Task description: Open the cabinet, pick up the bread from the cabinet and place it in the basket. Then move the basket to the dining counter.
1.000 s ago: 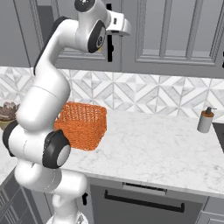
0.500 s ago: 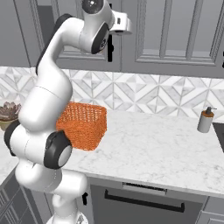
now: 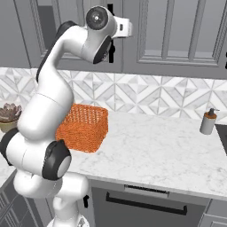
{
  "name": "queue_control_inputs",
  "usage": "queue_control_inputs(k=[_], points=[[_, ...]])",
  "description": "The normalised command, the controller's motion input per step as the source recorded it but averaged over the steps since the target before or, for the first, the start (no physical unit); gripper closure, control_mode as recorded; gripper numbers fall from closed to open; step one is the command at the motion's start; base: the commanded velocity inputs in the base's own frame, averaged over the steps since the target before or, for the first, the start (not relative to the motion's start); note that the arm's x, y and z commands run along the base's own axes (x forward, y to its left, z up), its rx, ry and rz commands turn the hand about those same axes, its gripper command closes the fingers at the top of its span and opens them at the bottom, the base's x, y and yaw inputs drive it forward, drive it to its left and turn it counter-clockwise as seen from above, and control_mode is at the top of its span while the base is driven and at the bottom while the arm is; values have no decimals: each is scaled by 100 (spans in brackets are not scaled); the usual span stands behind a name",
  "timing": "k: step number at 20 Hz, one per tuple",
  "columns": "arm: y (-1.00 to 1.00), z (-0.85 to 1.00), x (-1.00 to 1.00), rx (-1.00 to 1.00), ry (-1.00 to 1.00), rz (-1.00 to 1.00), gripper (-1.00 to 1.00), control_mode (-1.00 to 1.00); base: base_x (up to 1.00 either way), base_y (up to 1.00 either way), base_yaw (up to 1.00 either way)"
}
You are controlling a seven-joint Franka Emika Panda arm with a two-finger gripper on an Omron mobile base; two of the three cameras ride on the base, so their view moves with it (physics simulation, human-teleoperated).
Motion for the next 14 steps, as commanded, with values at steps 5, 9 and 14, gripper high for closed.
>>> queue_control_inputs(k=[5, 9, 14], points=[[26, -2, -38, 0, 6, -11, 100, -100, 0, 0, 0], [55, -1, -100, 0, 1, -27, 100, -100, 0, 0, 0], [45, -5, -100, 2, -1, -34, 100, -100, 0, 0, 0]])
